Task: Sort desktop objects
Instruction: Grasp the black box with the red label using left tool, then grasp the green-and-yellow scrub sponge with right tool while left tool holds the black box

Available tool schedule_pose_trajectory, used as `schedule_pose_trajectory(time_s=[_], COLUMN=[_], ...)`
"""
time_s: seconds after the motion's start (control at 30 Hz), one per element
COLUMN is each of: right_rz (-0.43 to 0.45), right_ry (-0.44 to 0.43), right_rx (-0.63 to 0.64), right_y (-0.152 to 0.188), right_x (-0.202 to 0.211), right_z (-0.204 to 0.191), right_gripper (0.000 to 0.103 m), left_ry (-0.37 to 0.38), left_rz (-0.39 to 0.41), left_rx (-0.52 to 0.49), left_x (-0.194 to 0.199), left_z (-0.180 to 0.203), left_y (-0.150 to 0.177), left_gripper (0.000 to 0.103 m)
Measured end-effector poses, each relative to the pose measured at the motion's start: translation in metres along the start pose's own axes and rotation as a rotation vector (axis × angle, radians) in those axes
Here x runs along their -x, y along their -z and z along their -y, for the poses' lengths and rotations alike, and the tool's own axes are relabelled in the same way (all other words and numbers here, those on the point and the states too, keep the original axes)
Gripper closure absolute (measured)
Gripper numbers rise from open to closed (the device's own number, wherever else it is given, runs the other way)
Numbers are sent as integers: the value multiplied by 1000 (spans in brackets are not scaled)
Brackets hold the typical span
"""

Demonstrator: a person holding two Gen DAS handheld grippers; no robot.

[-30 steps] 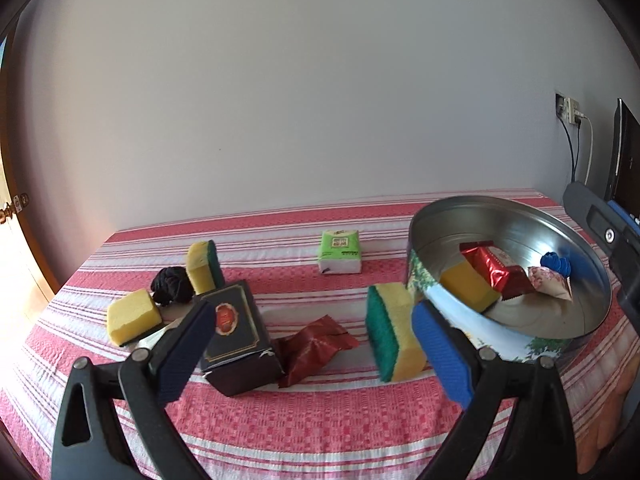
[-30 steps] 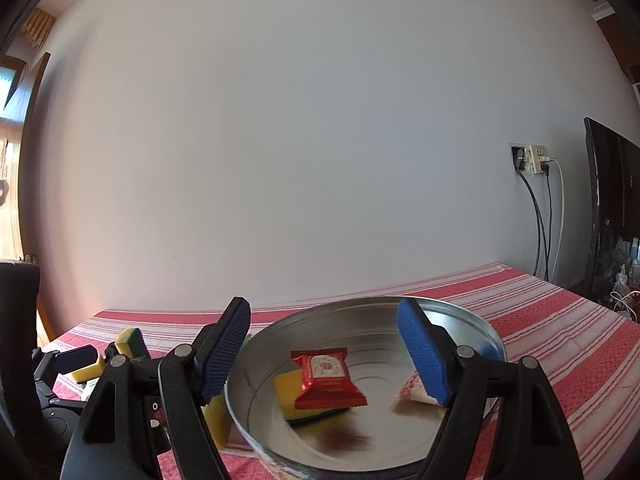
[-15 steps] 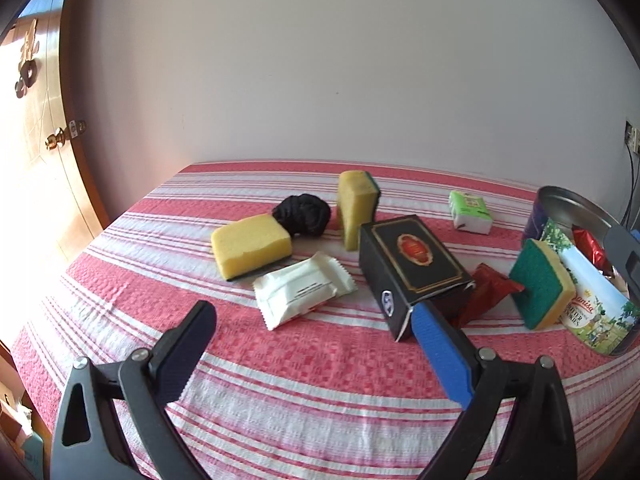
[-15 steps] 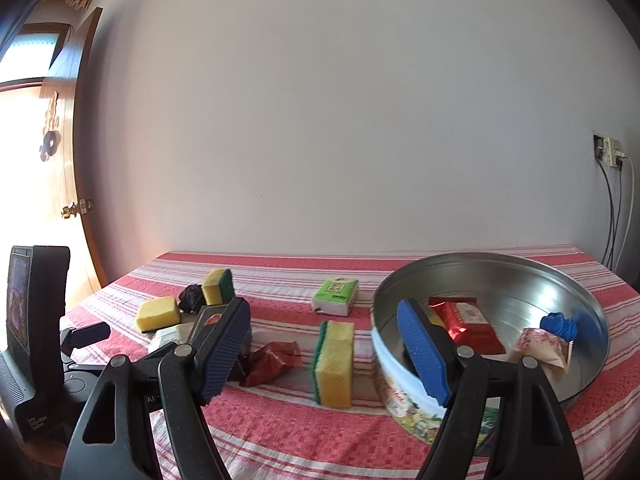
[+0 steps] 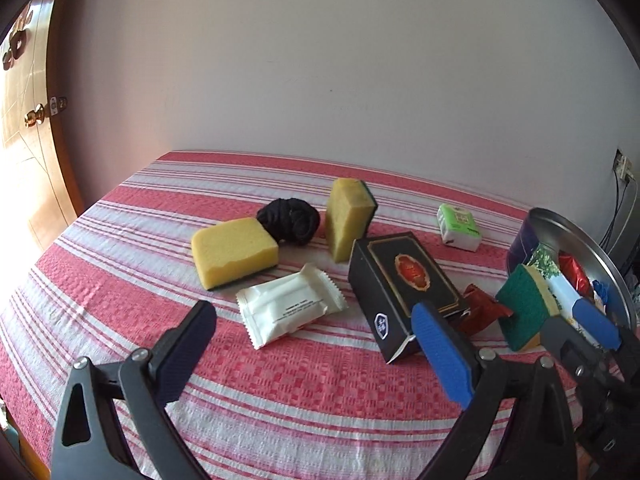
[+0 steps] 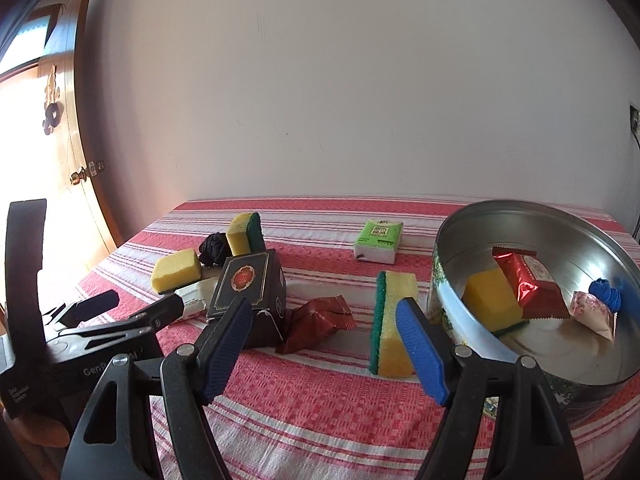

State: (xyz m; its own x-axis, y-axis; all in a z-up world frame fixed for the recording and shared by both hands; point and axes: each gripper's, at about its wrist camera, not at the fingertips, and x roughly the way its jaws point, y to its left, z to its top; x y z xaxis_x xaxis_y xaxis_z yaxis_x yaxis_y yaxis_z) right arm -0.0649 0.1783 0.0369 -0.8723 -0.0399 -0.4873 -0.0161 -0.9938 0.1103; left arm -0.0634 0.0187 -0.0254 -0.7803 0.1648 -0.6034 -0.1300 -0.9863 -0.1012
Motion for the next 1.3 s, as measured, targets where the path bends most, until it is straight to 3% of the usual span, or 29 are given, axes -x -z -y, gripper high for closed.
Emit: schedule_pose_trajectory(time_s=[0.1,0.2,0.3,0.47,0.6,0.7,0.8,0.87,1.0,1.17,1.23,1.3], right_rz=[-22,-46,-65,-81,-92,-115,-144,-157,-177,-233,-231,-232], right_ry=[8,8,19,14,6,-4,-1,4,63,170,150,41], right_rx=[-5,-26,-34,-67,-73,-102,-130,-152,-182,-131,-144,-150], right_y=[11,18,18,19,16,12,11,10,6,-3,-3,-3], right_x=[6,10,8,5,-3,-14,-25,-30,-40,-64,-64,-65], right_z=[5,11,15,23,24,24,27,31,33,31,34,34], right_gripper=[36,43,43,43,43,43,43,43,43,43,43,43], left_ry=[37,37,30,-27,-19,-10,74,77,84,106,99,86], left_rz=[-16,-99,-183,-285,-273,-244,-199,-154,-118,-108,-102,-98], left_rx=[-27,-66,-52,-46,-81,-92,-67,-75,-50,-22,-27,-28], left_x=[-16,-43,-73,-106,-102,-94,-78,-62,-41,-25,-18,-15], left_z=[22,46,60,56,49,39,28,23,13,6,6,5], left_y=[-15,-25,-31,-22,-16,-11,-10,-8,-2,2,4,6], left_gripper=[5,14,14,34,46,47,47,47,47,46,46,46])
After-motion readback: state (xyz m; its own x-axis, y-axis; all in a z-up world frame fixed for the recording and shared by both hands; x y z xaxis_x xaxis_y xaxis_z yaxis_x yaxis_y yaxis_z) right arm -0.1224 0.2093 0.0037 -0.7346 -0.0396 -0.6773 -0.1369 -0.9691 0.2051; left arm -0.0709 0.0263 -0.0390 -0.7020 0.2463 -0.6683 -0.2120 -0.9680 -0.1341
